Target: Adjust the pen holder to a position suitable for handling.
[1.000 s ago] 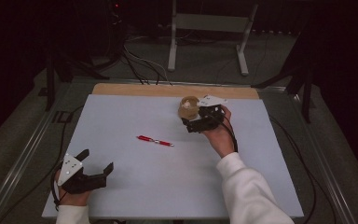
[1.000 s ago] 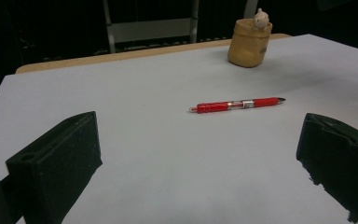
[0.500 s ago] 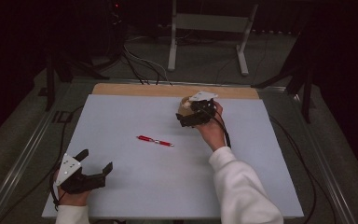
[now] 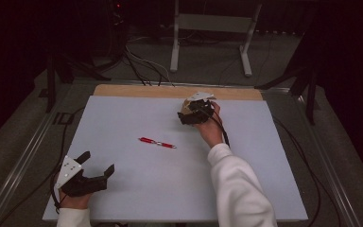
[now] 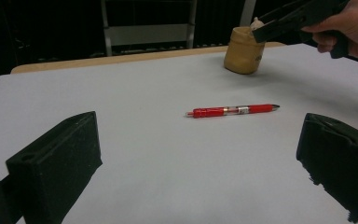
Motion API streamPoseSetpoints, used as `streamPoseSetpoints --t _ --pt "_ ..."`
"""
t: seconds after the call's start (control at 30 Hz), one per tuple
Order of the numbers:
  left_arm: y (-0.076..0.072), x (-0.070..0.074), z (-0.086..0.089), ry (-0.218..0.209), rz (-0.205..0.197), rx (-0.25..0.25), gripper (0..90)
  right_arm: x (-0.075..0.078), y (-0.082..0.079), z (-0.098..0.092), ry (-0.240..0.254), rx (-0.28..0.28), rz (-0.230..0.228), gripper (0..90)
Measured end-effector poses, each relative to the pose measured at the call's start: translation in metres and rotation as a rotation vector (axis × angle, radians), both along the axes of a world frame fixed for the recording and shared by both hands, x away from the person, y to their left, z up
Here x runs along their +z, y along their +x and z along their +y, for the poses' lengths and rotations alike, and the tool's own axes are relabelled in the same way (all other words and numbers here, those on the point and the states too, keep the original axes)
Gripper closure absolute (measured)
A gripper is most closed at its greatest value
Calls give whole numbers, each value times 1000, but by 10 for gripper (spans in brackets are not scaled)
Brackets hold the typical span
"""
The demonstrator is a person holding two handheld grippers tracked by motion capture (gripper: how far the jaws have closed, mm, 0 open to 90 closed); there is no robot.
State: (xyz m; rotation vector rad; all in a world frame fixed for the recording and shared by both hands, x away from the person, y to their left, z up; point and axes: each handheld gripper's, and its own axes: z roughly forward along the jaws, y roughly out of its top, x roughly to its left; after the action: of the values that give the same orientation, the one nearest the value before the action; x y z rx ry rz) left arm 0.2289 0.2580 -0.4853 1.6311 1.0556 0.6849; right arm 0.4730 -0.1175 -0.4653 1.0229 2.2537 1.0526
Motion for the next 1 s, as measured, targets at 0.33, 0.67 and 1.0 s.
streamPoseSetpoints --t 0.33,0.67,1.0 --pt "0 -1 -1 2 2 -6 3 -8 6 3 -81 -52 -45 440" --pt "0 -1 -1 0 2 -7 3 -9 3 5 -148 -42 -111 572" --pt "0 -1 0 0 4 -3 3 -4 -11 -1 -172 -18 -100 600"
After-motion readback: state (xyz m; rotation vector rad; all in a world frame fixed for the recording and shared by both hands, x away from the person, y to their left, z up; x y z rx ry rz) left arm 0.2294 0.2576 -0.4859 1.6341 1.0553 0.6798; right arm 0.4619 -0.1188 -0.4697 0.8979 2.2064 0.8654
